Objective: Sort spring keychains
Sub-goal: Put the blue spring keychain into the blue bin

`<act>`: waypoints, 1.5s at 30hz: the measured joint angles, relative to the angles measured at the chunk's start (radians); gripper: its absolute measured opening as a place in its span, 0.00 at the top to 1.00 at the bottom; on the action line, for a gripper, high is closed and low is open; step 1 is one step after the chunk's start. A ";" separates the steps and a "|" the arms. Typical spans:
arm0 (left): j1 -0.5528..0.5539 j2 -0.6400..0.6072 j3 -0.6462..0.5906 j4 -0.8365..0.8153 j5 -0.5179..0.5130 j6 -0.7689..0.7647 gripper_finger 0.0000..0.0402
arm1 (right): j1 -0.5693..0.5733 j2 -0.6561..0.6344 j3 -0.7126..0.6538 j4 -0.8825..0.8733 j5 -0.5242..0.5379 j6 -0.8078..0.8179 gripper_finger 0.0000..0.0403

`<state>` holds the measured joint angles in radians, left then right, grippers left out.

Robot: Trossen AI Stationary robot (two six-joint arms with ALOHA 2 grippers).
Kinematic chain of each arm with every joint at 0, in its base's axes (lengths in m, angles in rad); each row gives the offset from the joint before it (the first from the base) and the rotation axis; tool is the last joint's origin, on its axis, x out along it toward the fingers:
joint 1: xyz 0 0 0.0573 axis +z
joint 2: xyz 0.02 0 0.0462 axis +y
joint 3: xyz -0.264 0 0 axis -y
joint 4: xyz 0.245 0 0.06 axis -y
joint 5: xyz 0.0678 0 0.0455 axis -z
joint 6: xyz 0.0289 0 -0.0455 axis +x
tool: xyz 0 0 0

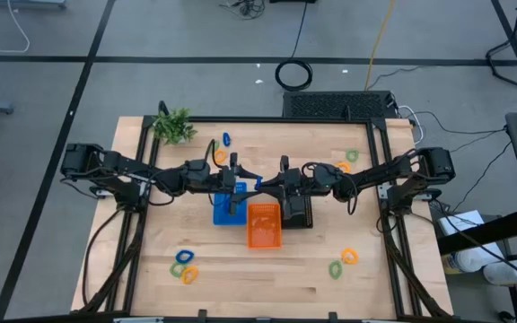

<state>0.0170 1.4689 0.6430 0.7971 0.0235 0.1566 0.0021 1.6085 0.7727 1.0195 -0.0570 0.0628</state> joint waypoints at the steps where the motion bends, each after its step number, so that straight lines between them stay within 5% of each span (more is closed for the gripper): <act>1: 0.000 0.000 0.000 0.000 0.000 0.000 0.47 | 0.000 0.000 0.000 0.000 0.000 0.000 0.99; 16: 0.000 0.000 0.000 -0.001 0.000 0.000 0.49 | 0.000 0.000 0.000 0.000 0.000 0.000 0.99; 31: 0.000 0.000 -0.001 -0.018 0.001 0.019 0.91 | 0.000 0.000 0.000 0.003 0.000 0.000 0.99; 39: 0.000 0.000 -0.001 -0.018 0.001 0.025 0.88 | 0.000 0.000 0.000 0.002 0.000 0.004 0.98; 45: 0.000 0.000 -0.001 -0.019 0.000 0.029 0.90 | 0.000 0.000 0.000 0.002 0.001 0.030 0.86</act>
<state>0.0174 1.4689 0.6422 0.7781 0.0235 0.1855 0.0019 1.6081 0.7727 1.0210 -0.0559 0.0926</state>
